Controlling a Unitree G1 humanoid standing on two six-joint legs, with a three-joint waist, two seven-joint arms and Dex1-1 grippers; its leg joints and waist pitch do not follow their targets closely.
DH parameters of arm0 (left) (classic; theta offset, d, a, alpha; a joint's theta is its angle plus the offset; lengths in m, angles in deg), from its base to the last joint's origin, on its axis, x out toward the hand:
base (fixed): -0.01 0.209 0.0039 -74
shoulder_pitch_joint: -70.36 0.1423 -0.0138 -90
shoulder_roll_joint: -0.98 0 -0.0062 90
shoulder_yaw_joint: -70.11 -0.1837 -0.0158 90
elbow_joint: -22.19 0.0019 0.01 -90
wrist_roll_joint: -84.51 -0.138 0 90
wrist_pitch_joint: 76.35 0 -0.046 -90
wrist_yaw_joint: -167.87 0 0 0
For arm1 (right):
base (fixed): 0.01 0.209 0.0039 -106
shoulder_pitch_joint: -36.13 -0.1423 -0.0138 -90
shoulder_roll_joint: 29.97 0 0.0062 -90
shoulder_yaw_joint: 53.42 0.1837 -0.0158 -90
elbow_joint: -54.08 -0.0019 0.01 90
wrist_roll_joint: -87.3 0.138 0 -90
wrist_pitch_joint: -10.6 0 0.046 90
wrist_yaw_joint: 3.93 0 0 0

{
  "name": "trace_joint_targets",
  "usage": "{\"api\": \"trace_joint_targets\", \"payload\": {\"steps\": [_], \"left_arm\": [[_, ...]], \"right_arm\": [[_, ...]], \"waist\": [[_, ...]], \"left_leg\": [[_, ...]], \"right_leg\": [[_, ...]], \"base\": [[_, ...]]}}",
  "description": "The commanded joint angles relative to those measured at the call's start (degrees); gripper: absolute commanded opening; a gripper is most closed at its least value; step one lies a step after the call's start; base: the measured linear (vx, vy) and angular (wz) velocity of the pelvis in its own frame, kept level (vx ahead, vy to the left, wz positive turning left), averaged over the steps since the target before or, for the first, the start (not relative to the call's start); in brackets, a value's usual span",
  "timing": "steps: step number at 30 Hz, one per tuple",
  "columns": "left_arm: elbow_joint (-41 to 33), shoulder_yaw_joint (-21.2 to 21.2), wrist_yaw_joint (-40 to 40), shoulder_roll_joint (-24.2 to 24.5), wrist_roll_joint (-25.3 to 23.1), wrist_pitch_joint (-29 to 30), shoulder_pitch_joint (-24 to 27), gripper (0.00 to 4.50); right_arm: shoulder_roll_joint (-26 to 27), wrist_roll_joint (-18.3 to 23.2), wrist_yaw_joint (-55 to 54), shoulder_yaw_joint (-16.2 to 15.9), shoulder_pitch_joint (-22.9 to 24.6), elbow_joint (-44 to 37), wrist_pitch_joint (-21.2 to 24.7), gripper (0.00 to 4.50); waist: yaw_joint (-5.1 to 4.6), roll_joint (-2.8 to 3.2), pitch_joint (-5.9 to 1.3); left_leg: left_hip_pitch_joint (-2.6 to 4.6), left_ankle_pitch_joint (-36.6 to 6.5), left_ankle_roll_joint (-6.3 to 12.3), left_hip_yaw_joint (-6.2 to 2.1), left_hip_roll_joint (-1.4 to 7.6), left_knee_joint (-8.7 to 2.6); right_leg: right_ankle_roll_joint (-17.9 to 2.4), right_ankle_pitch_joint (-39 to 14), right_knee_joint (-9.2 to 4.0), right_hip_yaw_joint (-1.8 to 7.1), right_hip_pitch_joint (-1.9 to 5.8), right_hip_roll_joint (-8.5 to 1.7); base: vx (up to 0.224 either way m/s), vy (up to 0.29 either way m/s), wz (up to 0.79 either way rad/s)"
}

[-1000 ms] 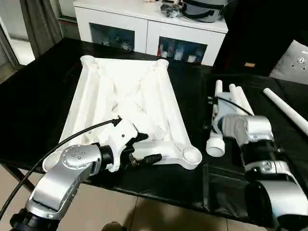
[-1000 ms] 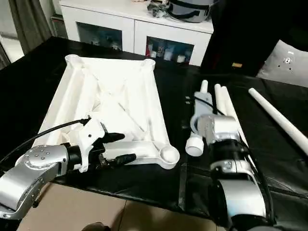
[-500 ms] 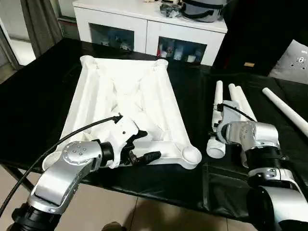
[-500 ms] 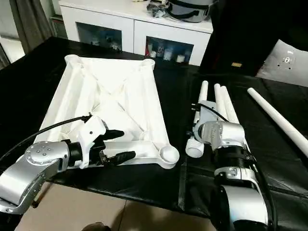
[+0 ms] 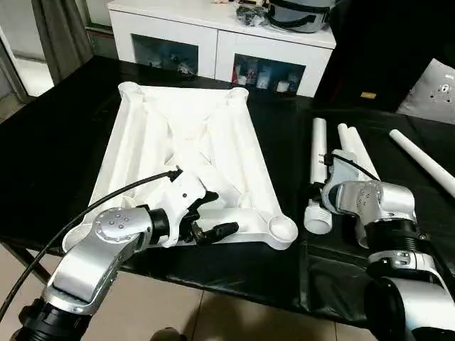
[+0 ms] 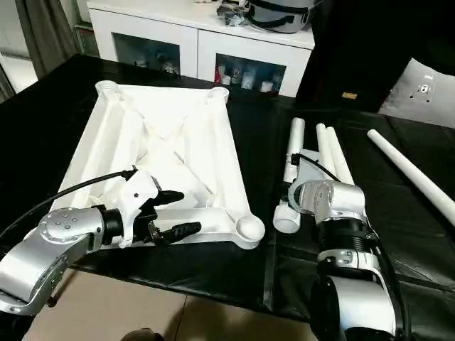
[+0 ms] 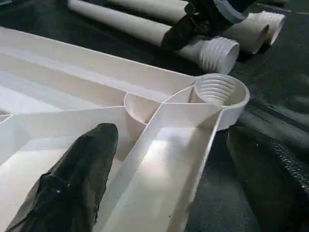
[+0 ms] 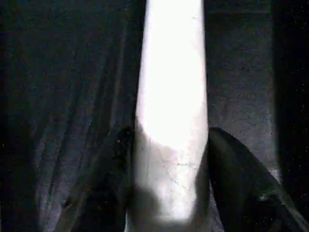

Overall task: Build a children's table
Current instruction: Pick table leg

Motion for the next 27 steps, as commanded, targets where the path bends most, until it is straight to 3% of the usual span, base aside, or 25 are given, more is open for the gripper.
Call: {"api": "trace_joint_targets", "payload": {"steps": [1, 2, 3, 4, 8, 9, 10, 13, 14, 16, 17, 20, 21, 22, 25, 27], "left_arm": [[0.73, -0.13, 0.08, -0.1, -0.65, 0.0, -1.33, 4.05], [0.73, -0.13, 0.08, -0.1, -0.65, 0.0, -1.33, 4.05], [1.37, -0.03, 0.2, -0.18, -0.67, -0.17, -1.81, 4.05], [1.46, -0.03, 0.22, -0.19, -0.67, -0.2, -1.88, 4.05], [2.56, 0.85, 1.3, -1.8, -0.08, -1.12, -2.98, 4.05], [4.44, 2.86, 4.59, -4.39, 0.05, -1.99, -4.75, 4.05], [4.7, 3.1, 4.99, -4.68, 0.03, -2.13, -4.98, 4.05], [9.98, 8.42, 11.15, -9.38, 1.29, -4.62, -9.82, 4.05], [13.54, 12.88, 14.56, -12.78, 4.61, -3.81, -14.23, 4.05], [14.7, 14.49, 15.35, -14.02, 6.33, -3.01, -15.87, 4.21], [16.32, 17.09, 15.42, -16.7, 10.92, -0.68, -19.16, 4.38], [18.44, 18.81, 15.17, -20.42, 15.44, 1.45, -23.29, 4.45], [18.91, 19.08, 15.32, -21.15, 15.95, 1.74, -23.98, 4.45], [20.06, 20.05, 16.56, -22.72, 17.25, 2.45, -25.27, 4.48], [22.01, 22.67, 18.03, -26.6, 22.28, 5.94, -28.02, 4.5], [22.29, 23.62, 17.99, -28.14, 24.73, 8.2, -29.02, 4.5]], "right_arm": [[0.38, 0.86, -0.16, 2.34, 1.97, -3.22, -3.97, 1.99], [0.38, 0.86, -0.16, 2.34, 1.97, -3.22, -3.97, 1.94], [0.77, 1.45, 0.2, 2.88, 2.93, -5.28, -5.72, 1.92], [0.85, 1.6, 0.23, 3.01, 3.05, -5.55, -5.86, 1.92], [0.48, 1.59, 2.97, 1.16, 4.76, -8.88, -9.44, 1.85], [0.09, 2.28, 5.06, 1.0, 4.8, -10.51, -11.89, 1.85], [0.08, 2.48, 5.3, 1.11, 4.74, -10.66, -12.0, 1.84], [0.77, 9.33, 12.18, 5.05, 3.59, -13.36, -11.96, 1.84], [1.48, 14.16, 17.17, 7.23, 3.54, -15.18, -12.42, 1.84], [1.62, 15.75, 19.07, 7.75, 3.63, -15.8, -12.63, 1.84], [1.26, 18.17, 24.18, 7.26, 4.63, -17.36, -12.55, 1.84], [0.13, 20.8, 31.97, 5.31, 6.71, -19.68, -12.95, 1.84], [0.1, 21.75, 33.17, 5.44, 6.93, -20.01, -12.83, 1.84], [0.21, 23.23, 35.03, 5.75, 7.28, -20.85, -12.87, 1.84], [-0.06, 25.51, 39.26, 4.87, 8.65, -23.49, -12.35, 1.84], [-0.43, 25.69, 40.09, 3.84, 9.34, -24.2, -11.58, 1.84]], "waist": [[0.01, 1.47, -3.74], [-0.03, 1.25, -3.64], [0.04, 1.86, -3.72], [-0.1, 1.52, -3.64], [-0.07, 1.65, -3.69], [-0.01, 1.92, -3.75], [-0.14, 1.69, -3.65], [-0.01, 1.72, -3.71], [0.11, 1.33, -3.76], [0.36, 1.45, -3.93], [0.33, 1.17, -3.87], [0.93, 0.67, -4.04], [1.19, 0.85, -4.24], [1.24, 0.45, -4.19], [2.17, 0.8, -4.42], [2.27, 0.59, -4.29]], "left_leg": [[2.36, -11.57, -7.3, -0.87, 2.81, -4.44], [2.33, -12.31, -7.31, -0.82, 2.86, -4.48], [2.38, -12.62, -7.5, -0.94, 2.86, -4.48], [2.44, -13.27, -7.52, -0.91, 2.91, -4.57], [2.14, -11.95, -6.7, -0.91, 2.87, -4.46], [2.14, -11.73, -6.63, -0.94, 2.84, -4.39], [2.08, -12.05, -6.26, -0.8, 2.75, -4.32], [2.16, -11.78, -5.03, -0.82, 2.76, -4.21], [2.01, -11.36, -4.05, -0.97, 2.88, -4.26], [2.07, -9.84, -3.07, -0.98, 2.96, -3.98], [1.9, -9.15, -2.66, -0.92, 2.92, -4.02], [1.75, -5.36, 0.09, -0.61, 2.84, -3.51], [1.86, -4.73, 0.6, -0.7, 2.99, -3.37], [1.71, -3.56, 1.59, -0.66, 3.03, -3.39], [1.77, -2.24, 2.9, -0.61, 3.14, -3.06], [1.71, -2.36, 2.81, -0.69, 3.19, -3.09]], "right_leg": [[-7.82, 2.67, -4.41, 1.66, 0.9, -3.9], [-7.69, 2.2, -4.59, 1.71, 0.84, -3.98], [-7.69, 2.09, -4.46, 1.69, 0.84, -4.01], [-7.68, 1.78, -4.62, 1.69, 0.77, -3.91], [-8.28, 3.47, -4.6, 1.73, 1.12, -3.99], [-8.48, 3.79, -4.5, 1.72, 1.16, -4.03], [-8.72, 3.76, -4.67, 1.78, 1.24, -3.92], [-9.07, 3.96, -4.71, 1.84, 1.4, -3.96], [-9.59, 4.29, -4.73, 1.73, 1.65, -4.14], [-10.68, 6.12, -4.52, 1.64, 1.63, -4.29], [-10.98, 6.82, -4.51, 1.61, 1.73, -4.23], [-13.04, 11.12, -4.18, 1.44, 2.0, -4.25], [-13.2, 11.96, -4.1, 1.44, 2.04, -4.41], [-13.7, 12.99, -4.12, 1.37, 2.1, -4.4], [-14.67, 14.34, -3.97, 1.3, 2.03, -4.56], [-15.38, 14.07, -3.98, 1.17, 2.01, -4.56]], "base": [[0.0, 0.0, 0.0], [0.0, 0.0, 0.0], [0.0, 0.0, 0.0], [0.0, 0.0, 0.0], [0.0, 0.0, 0.0], [0.0, 0.0, 0.0], [0.0, 0.0, 0.0], [0.0, 0.0, 0.0], [0.0, 0.0, 0.0], [0.0, 0.0, 0.0], [0.0, 0.0, 0.0], [0.0, 0.0, 0.0], [0.0, 0.0, 0.0], [0.0, 0.0, 0.0], [0.0, 0.0, 0.0], [0.0, 0.0, 0.0]]}}
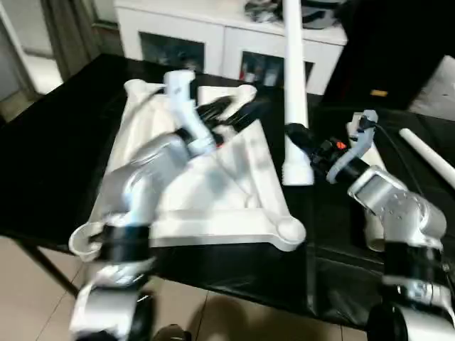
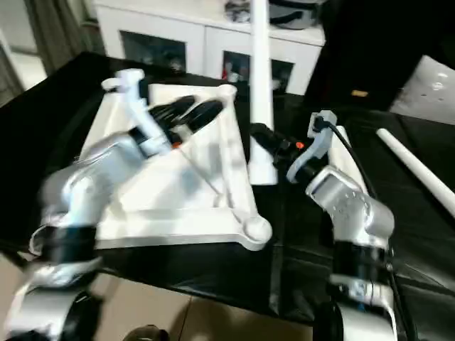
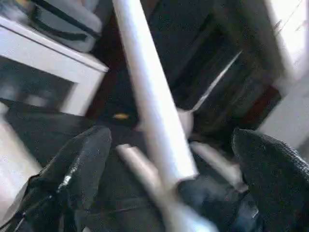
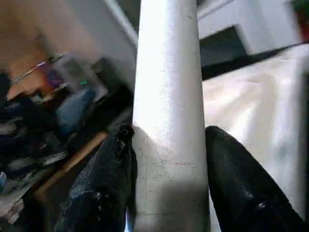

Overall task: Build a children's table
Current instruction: Pick table leg

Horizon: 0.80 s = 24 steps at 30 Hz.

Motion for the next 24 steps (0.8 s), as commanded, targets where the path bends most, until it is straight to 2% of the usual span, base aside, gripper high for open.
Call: {"api": "trace_joint_targets", "payload": {"steps": [1, 3, 5, 8, 12, 15, 16, 18, 20, 21, 22, 24], "left_arm": [[0.37, 0.5, 0.2, -1.08, 2.84, 2.89, -1.55, 4.5], [0.33, 0.14, -0.07, -1.41, 3.16, 3.97, -1.88, 4.5], [0.45, -1.26, -0.48, -1.4, 2.38, 3.97, -1.96, 4.5], [1.09, -2.52, -0.73, -1.72, 1.83, 3.65, -2.09, 4.5], [0.63, -1.6, -0.5, -2.42, 3.76, 4.7, -2.52, 4.5], [0.5, -2.11, -0.37, -2.64, 3.49, 4.41, -2.52, 4.5], [0.3, -2.54, -0.22, -2.96, 2.63, 2.44, -2.3, 4.5], [-0.31, -2.39, -0.51, -3.63, 3.18, 1.38, -1.82, 4.15], [-1.6, -3.31, -0.22, -4.04, 1.99, -0.45, -0.93, 4.11], [-1.6, -3.32, -0.22, -4.04, 1.98, -0.45, -0.93, 4.0], [-1.9, -4.45, 0.02, -3.76, 0.27, -1.7, -0.52, 3.85], [-2.18, -6.79, 1.7, -3.4, -4.24, -5.79, 0.25, 3.69]], "right_arm": [[-1.02, 1.54, 1.39, -0.7, 0.55, -2.36, 1.03, 1.84], [-0.9, 2.18, 1.66, -0.83, 0.92, -3.05, 1.58, 1.84], [-0.64, 3.1, 2.8, -1.27, 1.77, -4.7, 1.27, 1.84], [0.09, 4.34, 4.51, -1.82, 2.99, -7.51, -0.77, 1.84], [-0.84, 3.56, 5.86, -4.37, 4.5, -9.84, -0.62, 1.84], [-1.34, 2.64, 6.99, -6.22, 5.07, -11.08, -1.46, 1.84], [-1.11, 1.28, 6.73, -7.22, 5.42, -11.32, -3.37, 1.84], [-1.32, -1.28, 6.7, -9.31, 6.19, -11.51, -6.15, 1.84], [-1.31, -4.74, 6.08, -11.78, 6.93, -11.48, -9.42, 1.84], [-1.31, -4.75, 6.07, -11.79, 6.93, -11.48, -9.43, 1.84], [-0.74, -5.5, 5.6, -11.99, 6.99, -11.37, -10.97, 1.84], [0.68, -7.29, 5.11, -12.64, 7.29, -10.89, -15.97, 1.84]], "waist": [[0.28, -0.23, -4.41], [0.28, -0.21, -4.23], [0.44, -0.14, -4.12], [0.57, -0.15, -4.16], [0.57, -0.15, -4.13], [0.61, -0.14, -4.12], [0.59, -0.12, -4.08], [0.57, -0.12, -4.04], [0.66, -0.28, -4.0], [0.65, -0.23, -4.06], [0.6, -0.32, -4.04], [0.61, 0.08, -3.94]], "left_leg": [[2.24, -3.07, 1.86, -0.91, 3.13, -3.26], [2.3, -4.34, 1.65, -0.9, 3.18, -3.42], [2.39, -5.56, 0.89, -1.0, 3.33, -3.68], [2.35, -5.9, 0.43, -1.11, 3.39, -3.86], [2.37, -5.99, -0.34, -1.13, 3.36, -3.9], [2.33, -5.69, -0.14, -1.14, 3.32, -3.88], [2.28, -5.99, -0.29, -1.16, 3.33, -3.92], [2.26, -6.87, -0.89, -1.2, 3.42, -4.04], [2.29, -6.94, -1.02, -1.22, 3.46, -4.06], [2.27, -6.72, -0.9, -1.26, 3.48, -4.05], [2.26, -6.55, -0.72, -1.23, 3.38, -4.03], [2.26, -8.27, -0.69, -1.36, 3.59, -4.23]], "right_leg": [[-15.17, 12.3, -3.31, 1.28, 1.98, -4.55], [-14.83, 9.44, -3.65, 1.38, 1.95, -4.7], [-13.47, 6.56, -3.99, 1.47, 1.91, -4.73], [-12.12, 6.28, -4.07, 1.47, 1.96, -4.76], [-12.0, 6.33, -4.11, 1.45, 1.86, -4.73], [-11.65, 7.07, -4.09, 1.5, 1.84, -4.69], [-11.54, 6.57, -4.22, 1.51, 1.83, -4.77], [-11.35, 5.52, -4.29, 1.52, 1.84, -4.87], [-10.86, 5.87, -4.3, 1.55, 1.83, -4.82], [-10.76, 6.21, -4.21, 1.53, 1.83, -4.8], [-10.7, 6.44, -4.22, 1.54, 1.83, -4.74], [-9.86, 4.53, -4.52, 1.63, 1.65, -4.95]], "base": [[0.0, 0.0, 0.0], [0.0, 0.0, 0.0], [0.0, 0.0, 0.0], [0.0, 0.0, 0.0], [0.0, 0.0, 0.0], [0.0, 0.0, 0.0], [0.0, 0.0, 0.0], [0.0, 0.0, 0.0], [0.0, 0.0, 0.0], [0.0, 0.0, 0.0], [0.0, 0.0, 0.0], [0.0, 0.0, 0.0]]}}
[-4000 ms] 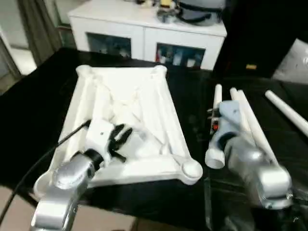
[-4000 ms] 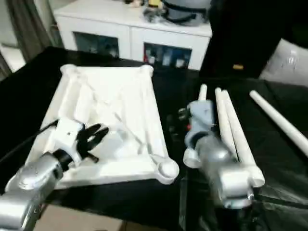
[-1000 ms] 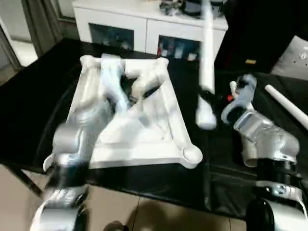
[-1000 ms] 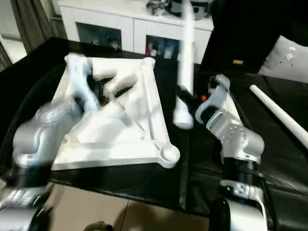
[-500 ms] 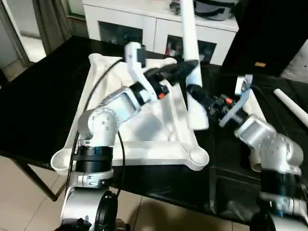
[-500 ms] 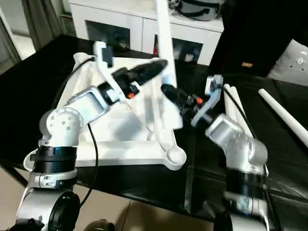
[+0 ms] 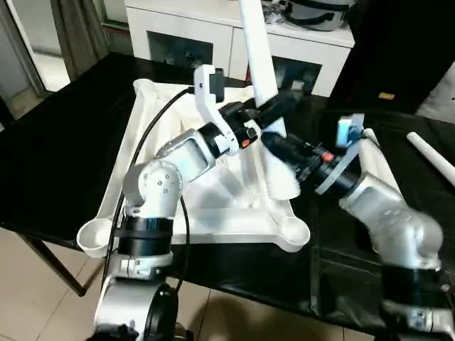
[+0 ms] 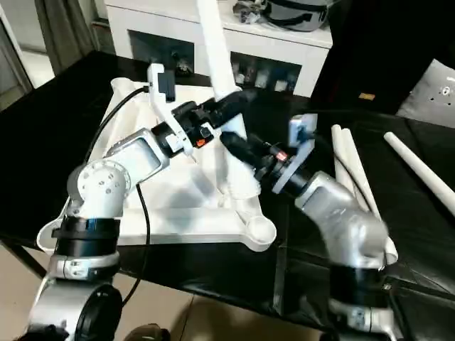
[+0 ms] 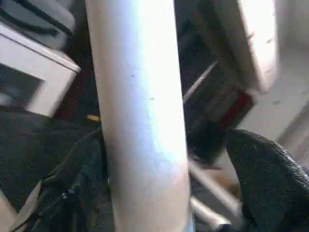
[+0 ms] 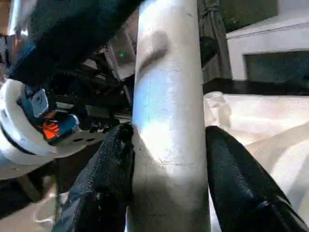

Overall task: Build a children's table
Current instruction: Pick table leg

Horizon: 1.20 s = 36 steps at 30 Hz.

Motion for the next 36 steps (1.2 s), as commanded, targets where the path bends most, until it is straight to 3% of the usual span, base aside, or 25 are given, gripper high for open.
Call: {"api": "trace_joint_targets", "payload": {"steps": [1, 2, 5, 7, 11, 23, 36], "left_arm": [[-1.7, -2.99, 1.36, -0.39, -3.4, -3.13, 0.02, 3.65], [-2.45, -3.17, 3.0, -1.3, -4.21, -4.2, 0.27, 3.57], [-3.48, -4.54, 5.88, -2.5, -6.65, -6.22, 0.53, 3.3], [-3.91, -5.51, 7.49, -3.38, -8.34, -7.91, 0.99, 3.14], [-4.58, -5.62, 9.1, -5.62, -8.91, -10.24, 2.2, 2.81], [-4.95, -6.19, 9.98, -5.8, -9.79, -11.47, 3.21, 1.94], [-4.83, -6.44, 10.7, -5.78, -9.98, -11.69, 3.82, 1.86]], "right_arm": [[0.87, -2.26, -0.88, -0.65, 0.43, 0.71, -5.05, 1.84], [1.33, -4.48, -1.08, -1.68, 0.89, 1.66, -8.99, 1.84], [2.09, -6.55, -2.23, -2.48, 1.49, 3.21, -12.83, 1.84], [2.43, -7.22, -2.53, -2.95, 1.93, 3.85, -14.26, 1.84], [3.1, -7.66, -2.6, -3.21, 2.23, 4.37, -16.13, 1.84], [2.95, -8.61, -1.79, -4.82, 2.34, 6.62, -20.02, 1.84], [2.12, -10.41, -2.51, -6.25, 1.86, 7.68, -22.06, 1.84]], "waist": [[-0.07, 0.05, -4.01], [-0.15, 0.17, -4.06], [-0.23, -0.2, -3.99], [-0.19, 0.1, -3.98], [-0.44, -0.16, -3.95], [-1.01, -0.27, -3.78], [-1.0, -0.25, -3.78]], "left_leg": [[2.19, -8.51, -0.82, -1.38, 3.62, -4.16], [2.21, -8.64, -1.16, -1.43, 3.7, -4.21], [2.22, -8.08, -0.71, -1.34, 3.58, -4.11], [2.21, -8.3, -0.32, -1.36, 3.55, -4.08], [2.11, -8.57, 0.4, -1.37, 3.47, -4.07], [2.1, -8.96, 1.18, -1.29, 3.51, -4.08], [2.12, -8.94, 1.14, -1.31, 3.54, -4.07]], "right_leg": [[-9.78, 4.33, -4.47, 1.67, 1.63, -5.04], [-9.67, 4.73, -4.39, 1.62, 1.58, -4.97], [-10.3, 6.44, -4.25, 1.57, 1.63, -4.78], [-10.13, 5.99, -4.27, 1.63, 1.62, -4.81], [-10.56, 6.07, -4.36, 1.61, 1.72, -4.73], [-11.13, 4.42, -4.49, 1.64, 1.56, -4.63], [-10.96, 4.24, -4.49, 1.68, 1.51, -4.63]], "base": [[0.0, 0.0, 0.0], [0.0, 0.0, 0.0], [0.0, 0.0, 0.0], [0.0, 0.0, 0.0], [0.0, 0.0, 0.0], [0.0, 0.0, 0.0], [0.0, 0.0, 0.0]]}}
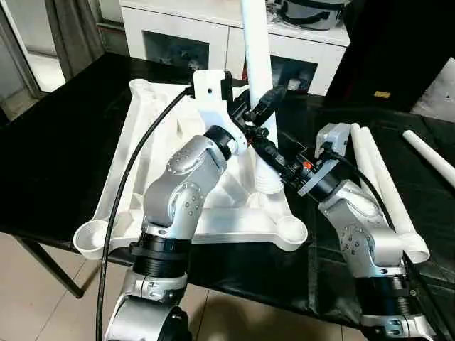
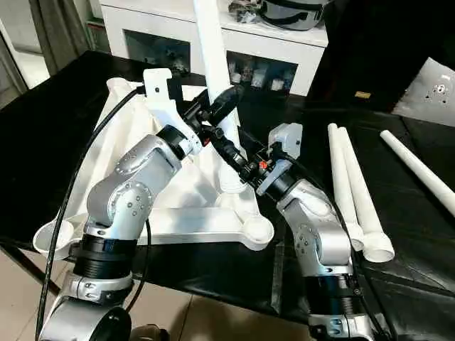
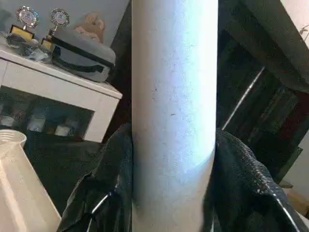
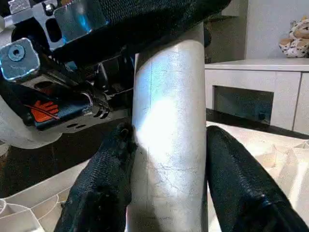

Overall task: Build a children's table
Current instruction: Pick table leg

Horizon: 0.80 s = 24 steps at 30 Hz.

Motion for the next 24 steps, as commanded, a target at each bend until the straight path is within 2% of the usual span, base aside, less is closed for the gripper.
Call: {"api": "trace_joint_targets", "payload": {"steps": [1, 2, 3, 5, 10, 11, 13, 15, 16, 18, 21, 24], "left_arm": [[-1.39, -1.15, 0.92, -1.66, -0.39, -0.37, 0.09, 1.86], [-1.22, -1.4, 0.97, -1.2, -0.93, -0.48, 0.05, 1.86], [-1.07, -1.77, 0.81, -0.64, -1.57, -0.65, 0.02, 1.86], [-0.22, -2.61, 0.31, 1.25, -3.6, -1.37, -0.15, 1.86], [1.44, -2.02, -2.02, 4.68, -4.22, -1.59, -1.09, 1.86], [1.5, -1.74, -2.26, 4.96, -3.96, -1.38, -1.28, 1.86], [1.77, -1.67, -4.06, 6.47, -3.35, -0.58, -1.84, 1.86], [2.01, -2.01, -6.53, 8.19, -2.85, 0.21, -2.22, 1.86], [1.92, -1.92, -8.57, 9.03, -1.61, 1.34, -2.33, 1.86], [1.59, -1.79, -11.45, 9.97, 0.46, 2.98, -2.36, 1.86], [0.75, -2.1, -16.22, 11.64, 3.58, 5.68, -2.27, 1.86], [-1.35, -3.95, -25.8, 14.86, 7.54, 8.34, -2.15, 1.86]], "right_arm": [[-0.81, -1.44, -0.18, -0.8, -0.07, 0.99, -0.3, 1.84], [-0.86, -0.62, 0.21, -0.74, 0.06, 0.78, 0.49, 1.84], [-0.8, -0.7, -0.19, -0.53, -0.01, 0.94, 0.34, 2.18], [-0.93, -0.09, -0.56, 0.19, -0.16, 1.07, 0.78, 2.55], [-2.65, 1.98, 2.23, 1.06, 0.23, 0.5, 1.53, 2.94], [-2.8, 3.09, 2.65, 1.51, 0.22, 0.14, 2.51, 2.99], [-3.84, 5.77, 4.35, 2.45, 0.17, -1.14, 4.8, 3.28], [-5.67, 7.69, 5.16, 3.34, -0.17, -1.87, 8.32, 3.35], [-7.51, 9.42, 6.45, 4.01, -0.78, -1.6, 11.72, 3.41], [-9.73, 11.33, 8.65, 4.38, -1.23, -1.5, 15.41, 3.5], [-12.96, 12.36, 12.51, 3.45, -1.22, -1.76, 18.05, 3.58], [-18.95, 11.93, 20.63, -0.75, -0.4, -2.64, 21.48, 3.58]], "waist": [[-0.11, -0.22, -3.82], [-0.09, -0.09, -3.82], [-0.06, -0.16, -3.86], [-0.1, -0.13, -3.86], [-0.09, -0.06, -3.88], [-0.14, 0.15, -3.92], [-0.07, 0.05, -3.99], [0.13, 0.12, -4.04], [0.19, 0.04, -3.98], [0.28, -0.01, -3.91], [0.45, -0.11, -3.92], [0.6, -0.1, -3.97]], "left_leg": [[2.13, -8.89, 1.12, -1.32, 3.52, -4.09], [2.16, -8.99, 1.1, -1.32, 3.52, -4.07], [2.13, -8.71, 1.18, -1.33, 3.53, -4.03], [2.14, -8.87, 1.33, -1.38, 3.54, -4.1], [2.23, -9.23, 0.86, -1.39, 3.47, -4.12], [2.23, -8.95, 0.74, -1.39, 3.46, -4.1], [2.33, -8.53, 0.96, -1.38, 3.47, -4.02], [2.32, -7.78, 1.39, -1.35, 3.4, -3.93], [2.39, -7.41, 1.55, -1.36, 3.33, -3.94], [2.34, -7.58, 1.34, -1.21, 3.29, -3.89], [2.24, -7.81, 1.14, -1.11, 3.23, -3.81], [2.21, -7.24, 1.26, -1.15, 3.34, -3.75]], "right_leg": [[-10.99, 4.46, -4.43, 1.65, 1.54, -4.59], [-10.99, 4.67, -4.47, 1.68, 1.53, -4.6], [-11.0, 5.26, -4.38, 1.69, 1.57, -4.59], [-10.65, 4.95, -4.44, 1.65, 1.54, -4.54], [-10.15, 4.03, -4.48, 1.66, 1.56, -4.54], [-10.34, 5.23, -4.35, 1.66, 1.53, -4.46], [-11.03, 6.49, -4.2, 1.58, 1.56, -4.45], [-11.25, 7.12, -4.06, 1.55, 1.6, -4.39], [-11.36, 7.09, -4.06, 1.54, 1.66, -4.36], [-11.93, 6.29, -4.12, 1.55, 1.63, -4.41], [-12.6, 4.92, -4.17, 1.56, 1.7, -4.56], [-12.8, 4.86, -4.1, 1.52, 1.88, -4.56]], "base": [[0.0, 0.0, 0.0], [0.0, 0.0, 0.0], [0.0, 0.0, 0.0], [0.0, 0.0, 0.0], [0.0, 0.0, 0.0], [0.0, 0.0, 0.0], [0.0, 0.0, 0.0], [0.0, 0.0, 0.0], [0.0, 0.0, 0.0], [0.0, 0.0, 0.0], [0.0, 0.0, 0.0], [0.0, 0.0, 0.0]]}}
